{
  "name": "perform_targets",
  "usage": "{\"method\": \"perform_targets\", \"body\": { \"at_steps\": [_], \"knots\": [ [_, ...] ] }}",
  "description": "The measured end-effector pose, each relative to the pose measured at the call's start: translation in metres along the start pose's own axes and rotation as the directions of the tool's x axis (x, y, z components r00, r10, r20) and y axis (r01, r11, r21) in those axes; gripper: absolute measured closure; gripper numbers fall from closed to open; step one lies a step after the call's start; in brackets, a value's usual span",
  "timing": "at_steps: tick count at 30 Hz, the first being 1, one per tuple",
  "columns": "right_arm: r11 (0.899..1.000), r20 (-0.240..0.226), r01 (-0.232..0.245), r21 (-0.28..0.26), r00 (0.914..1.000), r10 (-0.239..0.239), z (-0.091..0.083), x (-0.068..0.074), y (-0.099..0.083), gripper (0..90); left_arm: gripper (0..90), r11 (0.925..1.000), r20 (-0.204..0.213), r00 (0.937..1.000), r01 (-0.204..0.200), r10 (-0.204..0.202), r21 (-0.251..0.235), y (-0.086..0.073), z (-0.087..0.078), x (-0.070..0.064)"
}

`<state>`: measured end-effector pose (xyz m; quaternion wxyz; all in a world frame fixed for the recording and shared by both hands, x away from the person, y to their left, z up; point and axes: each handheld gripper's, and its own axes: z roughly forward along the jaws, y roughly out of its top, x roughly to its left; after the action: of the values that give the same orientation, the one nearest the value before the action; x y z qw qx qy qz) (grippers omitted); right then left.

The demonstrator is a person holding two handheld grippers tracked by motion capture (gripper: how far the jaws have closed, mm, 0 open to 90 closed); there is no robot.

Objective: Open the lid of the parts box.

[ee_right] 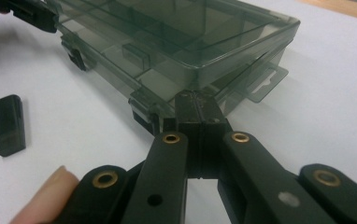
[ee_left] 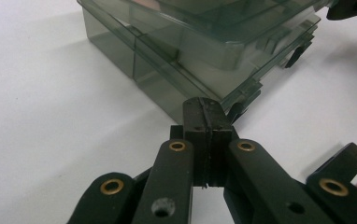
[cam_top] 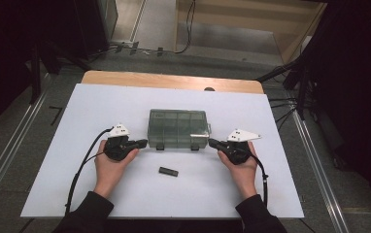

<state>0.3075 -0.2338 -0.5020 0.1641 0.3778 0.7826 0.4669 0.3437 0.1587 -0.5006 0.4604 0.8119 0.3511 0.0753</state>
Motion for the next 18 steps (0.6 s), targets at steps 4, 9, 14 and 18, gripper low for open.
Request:
{"method": "perform_targets", "body": {
  "at_steps": [4, 9, 14, 18],
  "knots": [
    [1.0, -0.008, -0.01, -0.012, 0.9999, 0.01, -0.001, -0.001, 0.002, 87.9, 89.3, 0.9988, 0.01, 0.9999, -0.01, 0.011, -0.047, 0.007, -0.003, -0.005],
    [1.0, -0.017, -0.016, -0.026, 0.9997, 0.016, -0.004, -0.002, 0.006, 87.9, 89.4, 0.9958, 0.009, 0.9997, -0.022, 0.023, -0.089, 0.017, -0.004, -0.008],
    [0.999, -0.033, -0.006, -0.048, 0.9995, 0.005, -0.009, -0.002, 0.012, 87.6, 89.3, 0.9921, 0.02, 0.9997, -0.01, 0.013, -0.125, 0.025, -0.005, -0.007],
    [0.997, -0.046, 0.005, -0.076, 0.9989, -0.008, -0.014, -0.003, 0.019, 79.5, 89.3, 0.9884, 0.028, 0.9992, -0.025, 0.029, -0.15, 0.034, -0.005, -0.008]
  ]
}}
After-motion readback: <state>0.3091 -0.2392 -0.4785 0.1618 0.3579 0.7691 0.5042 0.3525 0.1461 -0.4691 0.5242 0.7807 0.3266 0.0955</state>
